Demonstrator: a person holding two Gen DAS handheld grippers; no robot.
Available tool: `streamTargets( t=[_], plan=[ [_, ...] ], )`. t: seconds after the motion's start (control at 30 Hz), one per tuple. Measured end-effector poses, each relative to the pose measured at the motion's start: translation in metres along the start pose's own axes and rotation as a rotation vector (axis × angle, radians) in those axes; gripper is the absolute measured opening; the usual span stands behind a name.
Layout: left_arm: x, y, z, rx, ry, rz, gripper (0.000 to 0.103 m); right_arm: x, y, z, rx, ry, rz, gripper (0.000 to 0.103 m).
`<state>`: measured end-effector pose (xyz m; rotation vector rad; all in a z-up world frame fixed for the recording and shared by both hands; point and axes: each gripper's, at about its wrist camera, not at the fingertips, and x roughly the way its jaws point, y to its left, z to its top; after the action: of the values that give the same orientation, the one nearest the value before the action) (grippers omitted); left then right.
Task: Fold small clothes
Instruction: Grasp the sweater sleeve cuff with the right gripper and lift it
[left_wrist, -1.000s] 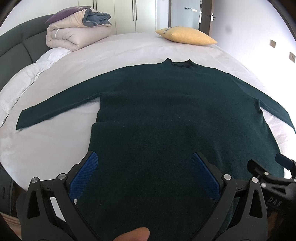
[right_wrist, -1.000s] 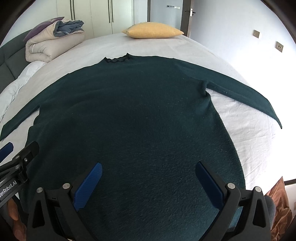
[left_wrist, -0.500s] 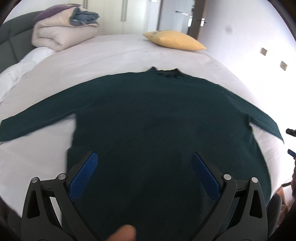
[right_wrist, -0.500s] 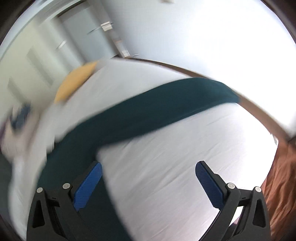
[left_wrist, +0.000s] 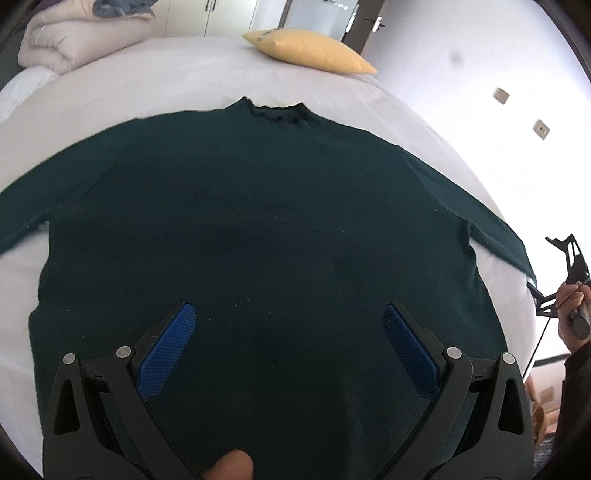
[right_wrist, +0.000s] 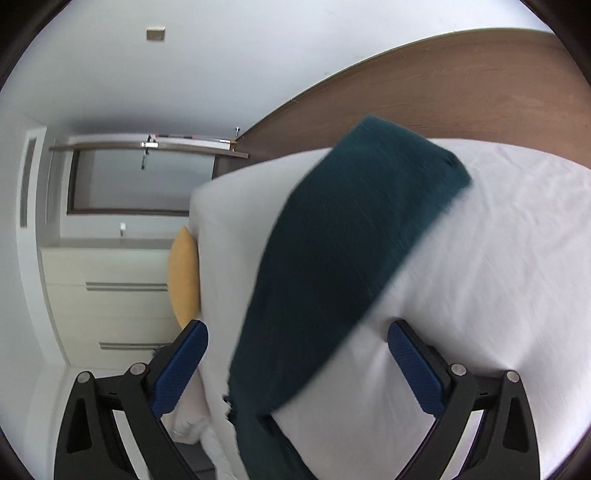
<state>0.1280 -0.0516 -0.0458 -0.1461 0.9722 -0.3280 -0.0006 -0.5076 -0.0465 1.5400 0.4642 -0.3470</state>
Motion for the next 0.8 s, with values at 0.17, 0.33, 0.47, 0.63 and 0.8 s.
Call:
streamTargets(
  t=[0.17, 0.33, 0.47, 0.63, 0.8],
  plan=[
    [0.010, 0.004, 0.003, 0.016, -0.001, -0.002, 0.103, 0.018, 0.006, 0.016, 0.083, -0.021, 0.034, 0.092],
    [0.017, 0.017, 0.006, -0.031, -0.003, -0.046, 0.103, 0.020, 0.000, 0.011, 0.177, -0.104, 0.079, 0.084],
    [0.023, 0.021, 0.011, -0.033, -0.005, -0.055, 0.103, 0.021, 0.003, 0.017, 0.172, -0.139, 0.062, 0.070],
    [0.033, 0.027, 0.025, -0.053, -0.012, -0.074, 0.103, 0.026, 0.008, 0.042, 0.127, -0.151, 0.030, 0.035],
    [0.044, 0.036, 0.041, -0.071, -0.016, -0.100, 0.103, 0.030, 0.025, 0.048, 0.010, -0.183, -0.070, 0.013]
  ],
)
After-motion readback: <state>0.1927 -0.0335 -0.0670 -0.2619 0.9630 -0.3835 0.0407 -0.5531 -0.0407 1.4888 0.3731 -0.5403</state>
